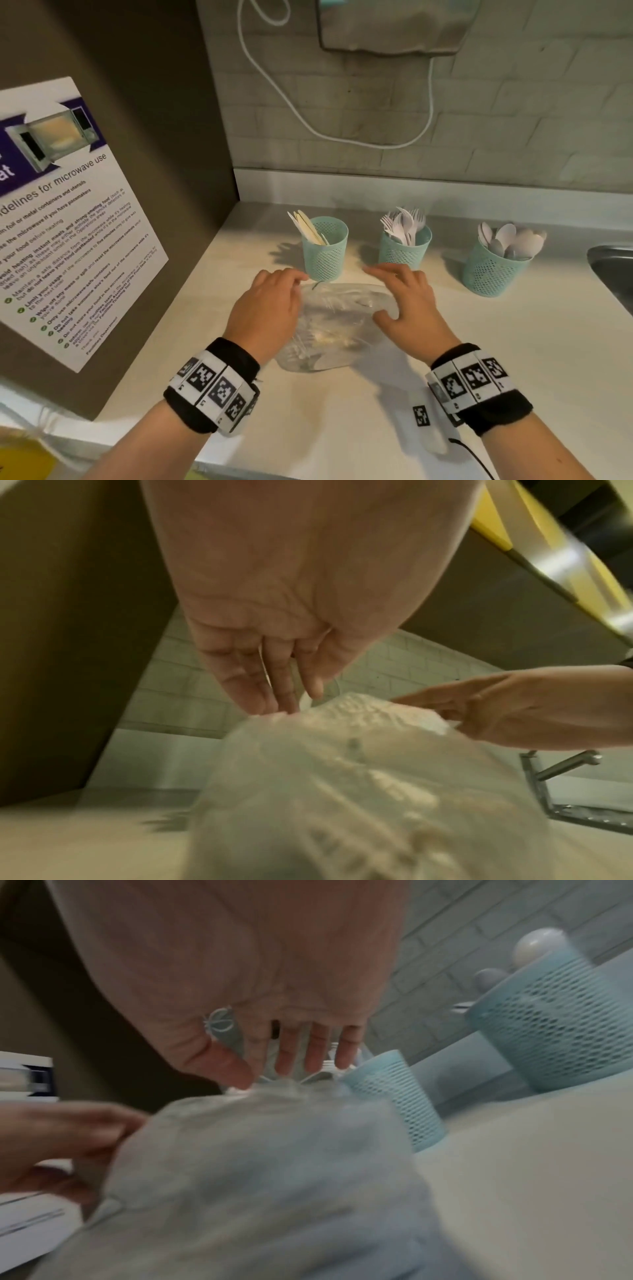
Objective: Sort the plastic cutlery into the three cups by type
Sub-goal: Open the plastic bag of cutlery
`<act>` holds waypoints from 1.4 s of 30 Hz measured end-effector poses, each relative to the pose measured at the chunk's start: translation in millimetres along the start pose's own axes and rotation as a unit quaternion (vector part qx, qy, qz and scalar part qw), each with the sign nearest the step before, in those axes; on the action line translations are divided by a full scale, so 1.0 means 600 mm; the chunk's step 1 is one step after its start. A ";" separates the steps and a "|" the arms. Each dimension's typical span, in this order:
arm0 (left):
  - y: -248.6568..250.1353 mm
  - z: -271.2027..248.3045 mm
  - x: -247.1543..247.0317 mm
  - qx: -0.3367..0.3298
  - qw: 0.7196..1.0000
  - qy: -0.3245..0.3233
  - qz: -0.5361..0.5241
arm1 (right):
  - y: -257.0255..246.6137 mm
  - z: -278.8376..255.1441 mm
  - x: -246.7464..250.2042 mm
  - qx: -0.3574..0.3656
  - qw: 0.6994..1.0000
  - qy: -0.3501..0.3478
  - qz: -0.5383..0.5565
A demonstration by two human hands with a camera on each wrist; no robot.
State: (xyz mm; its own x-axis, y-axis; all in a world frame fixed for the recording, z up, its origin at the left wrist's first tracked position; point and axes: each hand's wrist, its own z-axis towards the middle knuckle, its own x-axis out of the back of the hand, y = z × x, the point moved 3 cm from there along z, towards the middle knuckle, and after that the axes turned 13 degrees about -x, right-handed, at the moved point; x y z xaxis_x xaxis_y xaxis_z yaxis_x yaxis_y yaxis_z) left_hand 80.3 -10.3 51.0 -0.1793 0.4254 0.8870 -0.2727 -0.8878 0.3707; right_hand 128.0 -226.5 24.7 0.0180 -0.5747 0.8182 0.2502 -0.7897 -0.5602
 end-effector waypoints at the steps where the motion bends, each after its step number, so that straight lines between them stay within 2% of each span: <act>1: 0.015 0.006 0.000 0.001 1.000 -0.003 -0.008 | -0.017 0.000 -0.006 0.018 1.000 -0.018 -0.010; 3: 0.037 0.015 -0.006 0.000 0.999 -0.032 0.003 | -0.038 0.003 -0.010 0.018 0.999 -0.045 -0.009; 5: 0.043 0.022 -0.001 0.000 1.000 -0.015 -0.001 | -0.045 0.008 0.010 -0.006 0.997 -0.031 0.076; 8: 0.039 0.023 0.038 -0.007 0.997 0.061 -0.050 | -0.049 0.013 0.072 0.001 0.977 0.055 0.204; 10: 0.028 0.020 0.071 -0.015 0.991 0.123 -0.056 | -0.038 0.019 0.111 -0.016 0.962 0.141 0.231; 12: 0.014 0.013 0.090 0.001 0.988 0.141 -0.057 | -0.023 0.025 0.130 -0.060 0.952 0.187 0.236; 14: 0.006 0.008 0.093 0.020 0.990 0.116 -0.074 | -0.029 0.021 0.127 -0.075 0.960 0.143 0.229; 17: 0.011 0.016 0.087 0.025 0.984 0.102 -0.142 | -0.099 -0.008 0.122 0.028 0.984 0.061 0.163; 20: 0.019 0.024 0.087 0.020 0.957 0.133 -0.255 | -0.181 -0.036 0.103 0.161 0.965 0.047 0.203; 22: 0.018 0.025 0.087 0.036 0.941 0.155 -0.299 | -0.202 -0.038 0.063 0.144 0.962 -0.052 0.226; 24: 0.007 0.025 0.085 0.076 0.926 0.179 -0.323 | -0.187 -0.030 0.019 0.072 0.979 -0.122 0.149; 25: -0.001 0.025 0.084 0.102 0.911 0.186 -0.353 | -0.169 -0.024 0.004 0.043 0.991 -0.115 0.056; 27: -0.015 0.023 0.075 0.152 0.878 0.157 -0.425 | -0.138 -0.017 -0.007 -0.002 0.994 -0.049 -0.097; 28: -0.018 0.021 0.069 0.166 0.877 0.124 -0.434 | -0.126 -0.014 -0.006 -0.028 0.992 -0.008 -0.123; 30: -0.024 0.014 0.050 0.173 0.914 0.058 -0.363 | -0.102 -0.009 -0.003 -0.077 0.987 0.036 -0.134; 32: -0.032 0.007 0.034 0.153 0.964 0.036 -0.216 | -0.077 -0.005 -0.005 -0.129 0.978 0.015 -0.163; 33: -0.039 0.004 0.026 0.140 0.979 0.034 -0.145 | -0.067 -0.004 -0.005 -0.155 0.971 0.004 -0.183; 35: -0.052 -0.002 0.012 0.120 0.991 0.029 -0.056 | -0.052 -0.002 -0.010 -0.194 0.959 -0.015 -0.207; 37: -0.059 -0.004 0.007 0.114 0.993 0.020 -0.019 | -0.040 -0.006 -0.019 -0.210 0.953 -0.031 -0.214; 42: -0.080 -0.004 0.020 0.114 0.992 0.042 -0.026 | -0.017 -0.013 -0.014 -0.222 0.950 -0.035 -0.214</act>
State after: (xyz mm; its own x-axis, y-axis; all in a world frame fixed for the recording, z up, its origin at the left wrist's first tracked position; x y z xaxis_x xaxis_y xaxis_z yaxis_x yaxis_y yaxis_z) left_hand 88.6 37.8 43.4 -0.2516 0.4765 0.8424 -0.0650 -0.8768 0.4765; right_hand 117.7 -215.2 22.3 0.0754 -0.1764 0.9814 -0.1846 -0.9697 -0.1601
